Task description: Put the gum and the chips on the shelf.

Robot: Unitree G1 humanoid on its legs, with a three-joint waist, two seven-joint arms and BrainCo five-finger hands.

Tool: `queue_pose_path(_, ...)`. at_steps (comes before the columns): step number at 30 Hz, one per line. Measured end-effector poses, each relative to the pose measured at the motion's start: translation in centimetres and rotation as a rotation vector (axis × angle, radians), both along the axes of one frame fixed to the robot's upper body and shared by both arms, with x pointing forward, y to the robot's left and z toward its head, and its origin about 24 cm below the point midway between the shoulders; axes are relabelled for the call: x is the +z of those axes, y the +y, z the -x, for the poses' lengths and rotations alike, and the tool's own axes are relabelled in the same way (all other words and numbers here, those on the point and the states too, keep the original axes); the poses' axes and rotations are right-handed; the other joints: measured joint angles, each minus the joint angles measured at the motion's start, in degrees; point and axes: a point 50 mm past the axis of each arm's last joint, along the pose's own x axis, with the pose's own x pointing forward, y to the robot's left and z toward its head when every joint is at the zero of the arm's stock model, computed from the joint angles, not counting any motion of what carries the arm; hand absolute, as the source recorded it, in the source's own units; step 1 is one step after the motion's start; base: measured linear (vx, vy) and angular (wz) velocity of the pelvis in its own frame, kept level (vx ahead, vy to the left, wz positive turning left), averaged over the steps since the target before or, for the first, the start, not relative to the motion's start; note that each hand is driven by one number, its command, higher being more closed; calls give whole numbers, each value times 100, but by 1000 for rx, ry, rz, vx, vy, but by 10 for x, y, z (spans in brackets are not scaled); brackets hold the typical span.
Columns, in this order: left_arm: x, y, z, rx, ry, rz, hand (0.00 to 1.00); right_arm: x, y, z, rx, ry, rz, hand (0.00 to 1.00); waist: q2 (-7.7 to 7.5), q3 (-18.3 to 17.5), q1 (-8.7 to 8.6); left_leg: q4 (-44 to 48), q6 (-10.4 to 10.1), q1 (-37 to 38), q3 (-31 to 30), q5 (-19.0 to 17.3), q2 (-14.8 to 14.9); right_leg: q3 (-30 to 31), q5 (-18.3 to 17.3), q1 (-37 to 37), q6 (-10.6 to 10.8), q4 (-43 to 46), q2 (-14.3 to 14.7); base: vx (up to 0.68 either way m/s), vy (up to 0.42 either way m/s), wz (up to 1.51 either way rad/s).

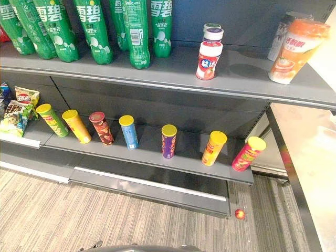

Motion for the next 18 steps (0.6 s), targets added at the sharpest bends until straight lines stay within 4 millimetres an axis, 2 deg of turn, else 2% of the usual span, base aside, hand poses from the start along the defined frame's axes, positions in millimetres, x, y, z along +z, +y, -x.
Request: queue_pose_path(18, 0, 0, -2, -36, 16, 3, 0, 0, -1, -4, -8, -19, 28, 0, 19, 2, 5, 0, -13, 55, 226, -15, 53, 229, 170, 22, -30, -194, 77, 7, 1, -7)
